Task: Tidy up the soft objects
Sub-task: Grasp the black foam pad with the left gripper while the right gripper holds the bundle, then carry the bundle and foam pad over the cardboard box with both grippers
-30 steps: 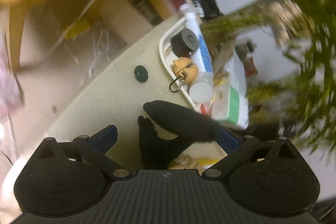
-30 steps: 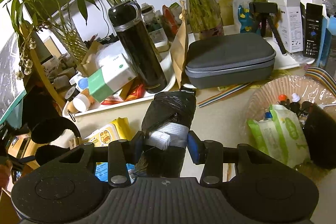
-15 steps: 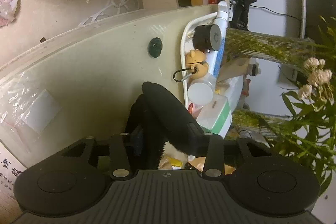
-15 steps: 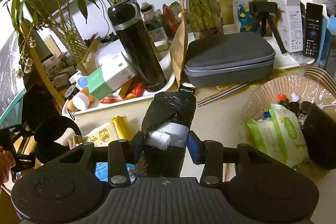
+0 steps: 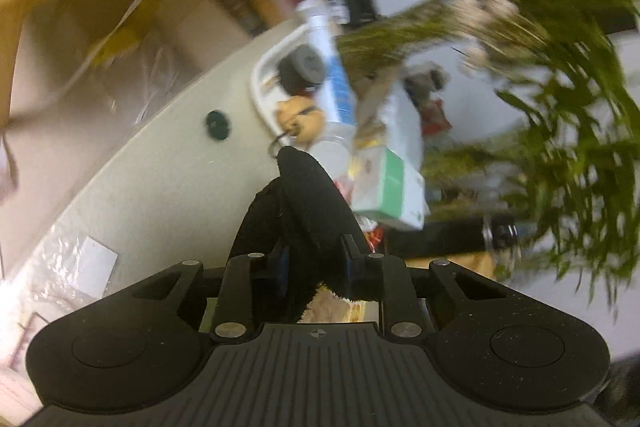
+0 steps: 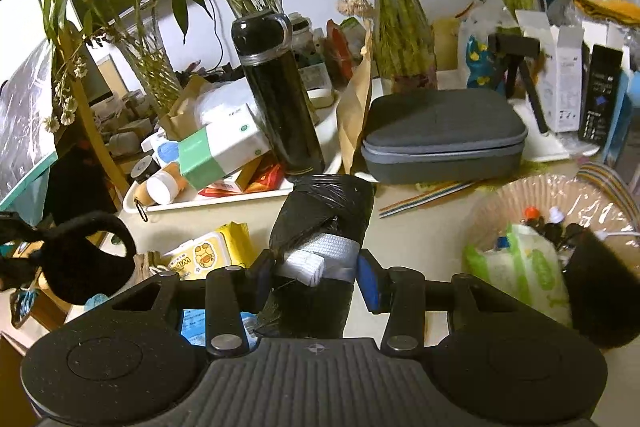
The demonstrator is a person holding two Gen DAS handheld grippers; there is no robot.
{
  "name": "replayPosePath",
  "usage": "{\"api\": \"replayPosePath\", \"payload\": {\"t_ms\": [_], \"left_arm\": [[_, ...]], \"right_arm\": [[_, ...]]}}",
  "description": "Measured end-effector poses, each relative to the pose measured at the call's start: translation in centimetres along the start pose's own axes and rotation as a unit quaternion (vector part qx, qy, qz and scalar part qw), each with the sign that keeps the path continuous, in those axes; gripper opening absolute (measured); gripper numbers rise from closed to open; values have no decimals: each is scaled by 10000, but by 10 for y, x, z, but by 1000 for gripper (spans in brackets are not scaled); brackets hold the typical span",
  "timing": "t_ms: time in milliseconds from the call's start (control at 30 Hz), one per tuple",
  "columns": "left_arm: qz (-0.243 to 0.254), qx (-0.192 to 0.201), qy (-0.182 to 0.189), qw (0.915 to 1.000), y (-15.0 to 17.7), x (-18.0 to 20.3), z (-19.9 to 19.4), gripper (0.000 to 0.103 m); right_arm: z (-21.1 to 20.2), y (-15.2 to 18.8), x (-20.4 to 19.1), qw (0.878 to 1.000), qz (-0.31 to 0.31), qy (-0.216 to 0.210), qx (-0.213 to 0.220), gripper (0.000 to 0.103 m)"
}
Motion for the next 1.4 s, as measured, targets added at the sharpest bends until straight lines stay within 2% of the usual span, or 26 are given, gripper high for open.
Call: {"api": "replayPosePath", "payload": {"t_ms": [100,233,400,600,767,1000,1167,1267,1400], "left_arm": [[728,167,-67,9972,14,24,-17,24],[1599,403,-76,9863,36,54,-41,24],[2324,632,-1,9706,55,87,-67,24],[2543,635,313,9645,70,104,-91,24],[2582,529,443,9636,85,108,-108,24],[3063,528,665,9482,119,131,-148,24],[3721,664,407,9249,146,155,-179,24],[3806,373,300,9235,157,165,-185,24],[3927,2,-80,9196,173,169,-182,24]], "right_arm": [[-12,1,-5,9999,-93,-51,22,47],[-32,3,-19,9996,-172,-236,67,47],[-59,3,-45,9983,-446,-356,149,47],[-92,0,-69,9964,-662,-483,230,47],[-122,5,-87,9944,-817,-620,258,47],[-157,21,-104,9921,-938,-807,214,47],[-175,32,-108,9921,-922,-848,122,47],[-179,40,-110,9920,-933,-852,35,47],[-181,51,-115,9917,-972,-835,-109,47]]}}
Point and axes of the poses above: each gripper's, at about its wrist camera, not at the fingertips, and z roughly the way its jaws point, x to its right, y to its underside, the point moved 2 cm from there along z, roughly the way its jaws point
